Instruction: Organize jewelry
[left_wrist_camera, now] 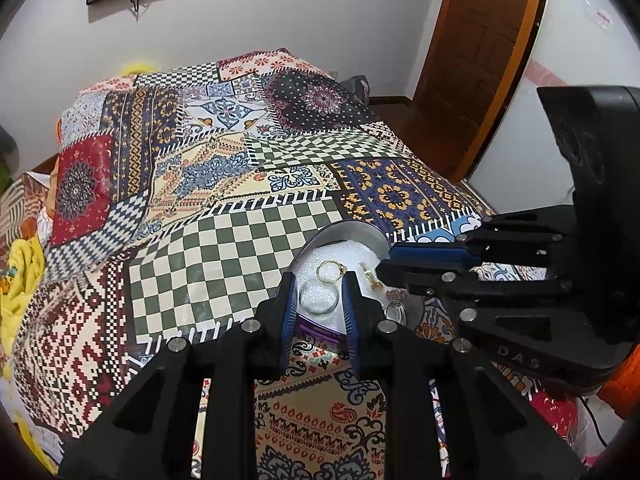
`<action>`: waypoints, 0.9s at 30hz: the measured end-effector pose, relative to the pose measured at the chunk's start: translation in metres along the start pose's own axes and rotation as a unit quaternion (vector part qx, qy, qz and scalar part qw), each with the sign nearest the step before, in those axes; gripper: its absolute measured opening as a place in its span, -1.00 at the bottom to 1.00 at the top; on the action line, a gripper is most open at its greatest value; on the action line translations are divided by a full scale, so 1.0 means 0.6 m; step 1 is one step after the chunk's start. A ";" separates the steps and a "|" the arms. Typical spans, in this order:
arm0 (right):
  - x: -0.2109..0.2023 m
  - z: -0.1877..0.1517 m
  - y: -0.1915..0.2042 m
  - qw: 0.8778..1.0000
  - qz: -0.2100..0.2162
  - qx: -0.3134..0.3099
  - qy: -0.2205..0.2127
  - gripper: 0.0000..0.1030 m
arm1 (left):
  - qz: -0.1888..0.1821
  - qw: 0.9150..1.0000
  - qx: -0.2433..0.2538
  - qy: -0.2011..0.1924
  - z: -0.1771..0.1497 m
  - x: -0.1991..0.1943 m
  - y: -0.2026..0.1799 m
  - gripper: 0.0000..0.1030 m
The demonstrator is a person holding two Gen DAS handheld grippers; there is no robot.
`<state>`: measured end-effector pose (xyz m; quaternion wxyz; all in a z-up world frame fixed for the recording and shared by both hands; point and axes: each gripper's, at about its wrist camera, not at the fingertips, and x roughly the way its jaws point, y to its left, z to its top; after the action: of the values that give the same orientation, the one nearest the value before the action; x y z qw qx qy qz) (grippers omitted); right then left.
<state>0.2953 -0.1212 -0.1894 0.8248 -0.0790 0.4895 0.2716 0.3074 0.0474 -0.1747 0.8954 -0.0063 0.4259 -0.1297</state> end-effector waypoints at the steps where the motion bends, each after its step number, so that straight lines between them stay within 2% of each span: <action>1: -0.006 -0.001 -0.001 1.000 -0.001 0.002 -0.002 -0.80 | 0.002 1.000 0.003 -0.001 0.001 -0.003 -0.003 -0.55; 6: -0.030 -0.005 0.000 1.000 -0.010 0.008 -0.012 -0.75 | 0.006 1.000 0.002 -0.002 0.001 -0.018 -0.009 -0.54; 10: -0.055 -0.014 0.003 0.999 -0.024 0.011 -0.024 -0.58 | 0.012 1.000 0.006 -0.007 -0.006 -0.040 -0.017 -0.54; 14: -0.077 -0.025 0.009 0.999 -0.031 0.015 -0.029 -0.58 | 0.017 1.000 0.005 -0.006 -0.019 -0.064 -0.024 -0.46; 23: -0.119 -0.066 0.032 0.998 -0.048 0.016 -0.038 -0.57 | 0.022 1.000 0.009 0.017 -0.081 -0.106 -0.049 -0.43; 27: -0.130 -0.090 0.041 0.998 -0.058 0.018 -0.035 -0.57 | 0.019 0.999 0.005 0.039 -0.118 -0.107 -0.061 -0.43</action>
<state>0.2121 -0.1508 -0.1472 0.8571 -0.0829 0.4596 0.2174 0.2059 0.0346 -0.1664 0.8803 0.0114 0.4600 -0.1155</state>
